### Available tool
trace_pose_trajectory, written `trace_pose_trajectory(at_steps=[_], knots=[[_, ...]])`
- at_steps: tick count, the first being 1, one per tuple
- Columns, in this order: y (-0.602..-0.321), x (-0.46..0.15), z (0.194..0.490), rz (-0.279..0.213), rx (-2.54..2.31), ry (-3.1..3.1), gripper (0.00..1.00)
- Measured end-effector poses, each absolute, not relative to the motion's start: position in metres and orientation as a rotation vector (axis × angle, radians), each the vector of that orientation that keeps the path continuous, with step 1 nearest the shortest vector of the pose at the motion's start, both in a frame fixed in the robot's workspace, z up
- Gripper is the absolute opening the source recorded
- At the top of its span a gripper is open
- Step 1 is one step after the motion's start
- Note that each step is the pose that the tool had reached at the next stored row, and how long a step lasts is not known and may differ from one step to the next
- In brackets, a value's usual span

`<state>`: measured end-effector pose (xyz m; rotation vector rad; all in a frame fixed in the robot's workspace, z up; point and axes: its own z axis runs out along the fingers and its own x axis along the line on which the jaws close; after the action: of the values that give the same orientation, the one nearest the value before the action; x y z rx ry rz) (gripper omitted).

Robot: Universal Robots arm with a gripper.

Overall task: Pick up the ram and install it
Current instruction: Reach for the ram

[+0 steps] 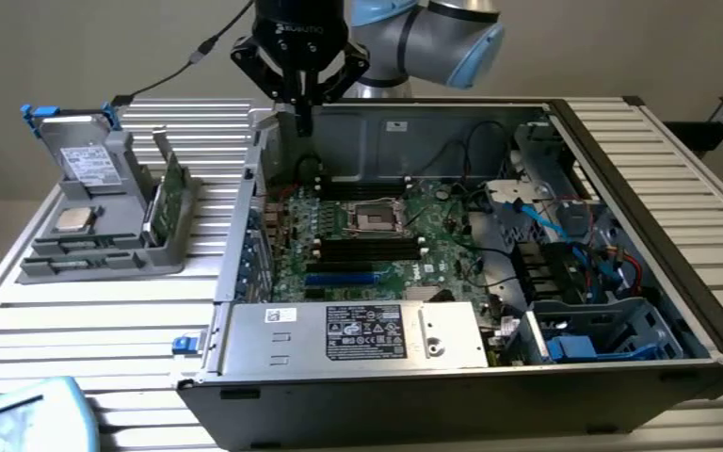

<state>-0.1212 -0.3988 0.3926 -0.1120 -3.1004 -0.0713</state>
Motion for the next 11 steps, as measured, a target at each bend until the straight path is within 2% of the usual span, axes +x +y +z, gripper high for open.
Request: trace_pose_trajectory(at_steps=[11], knots=[[-0.406,-0.154,0.393,-0.078,-0.112,-3.1,0.11]])
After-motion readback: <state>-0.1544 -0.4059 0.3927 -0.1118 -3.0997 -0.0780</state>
